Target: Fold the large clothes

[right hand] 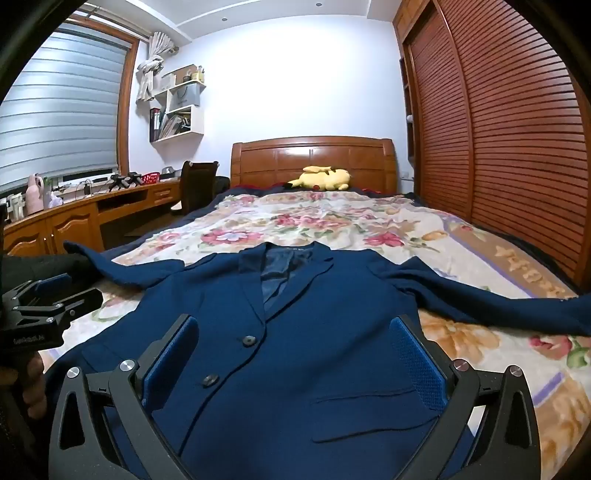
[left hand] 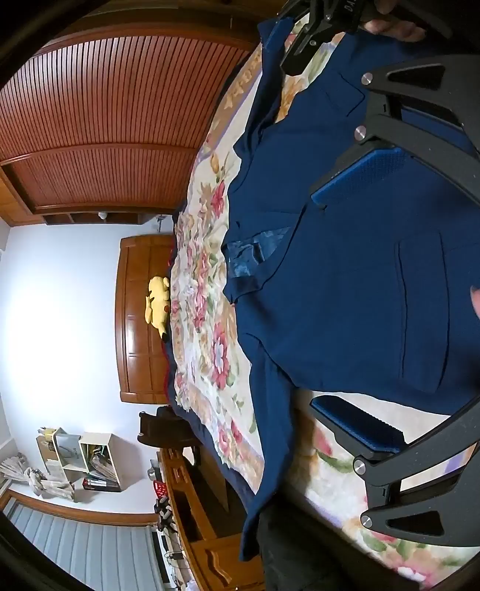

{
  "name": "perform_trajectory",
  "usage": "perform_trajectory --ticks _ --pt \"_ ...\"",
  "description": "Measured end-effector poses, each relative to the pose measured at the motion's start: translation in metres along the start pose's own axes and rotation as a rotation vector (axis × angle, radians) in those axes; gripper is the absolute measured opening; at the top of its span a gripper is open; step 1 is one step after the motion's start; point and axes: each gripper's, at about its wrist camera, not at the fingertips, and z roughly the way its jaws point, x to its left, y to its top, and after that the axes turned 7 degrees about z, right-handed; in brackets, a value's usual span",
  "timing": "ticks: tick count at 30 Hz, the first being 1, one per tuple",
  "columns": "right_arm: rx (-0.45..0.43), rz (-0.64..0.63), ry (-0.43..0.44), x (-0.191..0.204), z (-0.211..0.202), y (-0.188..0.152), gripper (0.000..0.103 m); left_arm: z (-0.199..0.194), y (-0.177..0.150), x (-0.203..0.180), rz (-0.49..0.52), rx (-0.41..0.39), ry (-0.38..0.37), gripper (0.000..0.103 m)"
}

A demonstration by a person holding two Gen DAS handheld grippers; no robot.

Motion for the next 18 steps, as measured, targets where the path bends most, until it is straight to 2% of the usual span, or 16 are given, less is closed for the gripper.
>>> perform_trajectory --ticks 18 --pt "-0.012 0.011 -0.006 0.0024 0.0002 0.0001 0.103 -0.0034 0.0025 0.0008 0.021 0.008 0.008 0.103"
